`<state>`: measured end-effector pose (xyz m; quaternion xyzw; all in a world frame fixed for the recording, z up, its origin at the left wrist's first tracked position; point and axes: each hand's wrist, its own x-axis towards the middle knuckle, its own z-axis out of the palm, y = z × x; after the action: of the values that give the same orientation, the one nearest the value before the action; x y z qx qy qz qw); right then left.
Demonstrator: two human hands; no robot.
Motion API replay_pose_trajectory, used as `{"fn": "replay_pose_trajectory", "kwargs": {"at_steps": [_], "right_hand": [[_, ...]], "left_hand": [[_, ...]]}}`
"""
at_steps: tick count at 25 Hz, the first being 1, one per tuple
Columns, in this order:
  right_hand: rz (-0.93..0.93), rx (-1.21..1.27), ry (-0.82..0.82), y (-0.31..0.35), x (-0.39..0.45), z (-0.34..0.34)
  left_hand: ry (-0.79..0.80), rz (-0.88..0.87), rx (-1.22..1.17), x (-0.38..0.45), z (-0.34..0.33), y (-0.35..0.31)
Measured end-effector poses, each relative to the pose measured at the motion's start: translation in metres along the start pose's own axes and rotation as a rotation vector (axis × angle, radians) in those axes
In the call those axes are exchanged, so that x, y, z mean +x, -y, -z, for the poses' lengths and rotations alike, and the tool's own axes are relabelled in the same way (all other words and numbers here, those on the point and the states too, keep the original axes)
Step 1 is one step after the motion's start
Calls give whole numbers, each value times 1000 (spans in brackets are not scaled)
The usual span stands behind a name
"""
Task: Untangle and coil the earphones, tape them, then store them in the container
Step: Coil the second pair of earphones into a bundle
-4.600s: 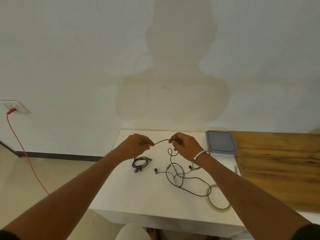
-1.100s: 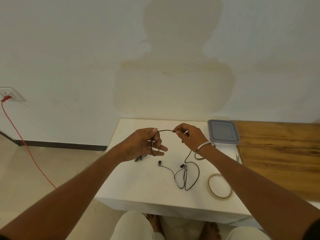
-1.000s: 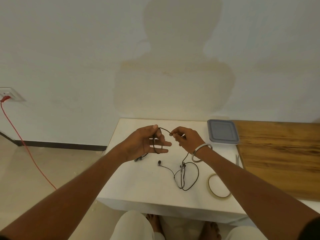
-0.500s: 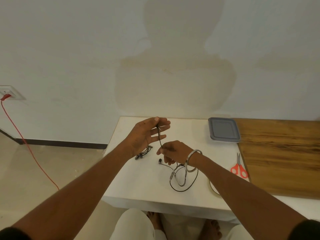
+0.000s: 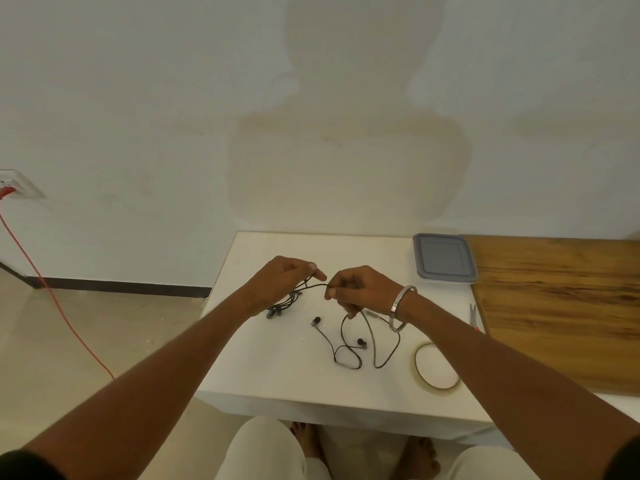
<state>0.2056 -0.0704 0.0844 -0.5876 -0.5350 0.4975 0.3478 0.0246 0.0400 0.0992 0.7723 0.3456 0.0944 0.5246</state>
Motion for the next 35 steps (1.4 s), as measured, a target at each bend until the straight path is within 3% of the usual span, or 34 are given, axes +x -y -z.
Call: {"fn": "replay_pose_trajectory", "kwargs": {"at_steps": [8, 12, 16, 21, 26, 31, 35], "right_hand": [[103, -113, -201, -2, 2, 16], [139, -194, -306, -6, 6, 21], [166, -298, -336, -11, 8, 22], [138, -444, -312, -20, 6, 17], [92, -395, -250, -23, 11, -2], [-1, -306, -115, -30, 11, -21], [19, -225, 20, -28, 7, -25]], "left_hand": [[233, 31, 85, -6, -4, -5], [350, 125, -183, -4, -5, -9], [412, 94, -469, -5, -4, -15], [372, -8, -774, -4, -3, -24], [269, -98, -1018, 1, -6, -35], [95, -139, -972, 8, -9, -36], [27, -90, -566, 10, -11, -27]]}}
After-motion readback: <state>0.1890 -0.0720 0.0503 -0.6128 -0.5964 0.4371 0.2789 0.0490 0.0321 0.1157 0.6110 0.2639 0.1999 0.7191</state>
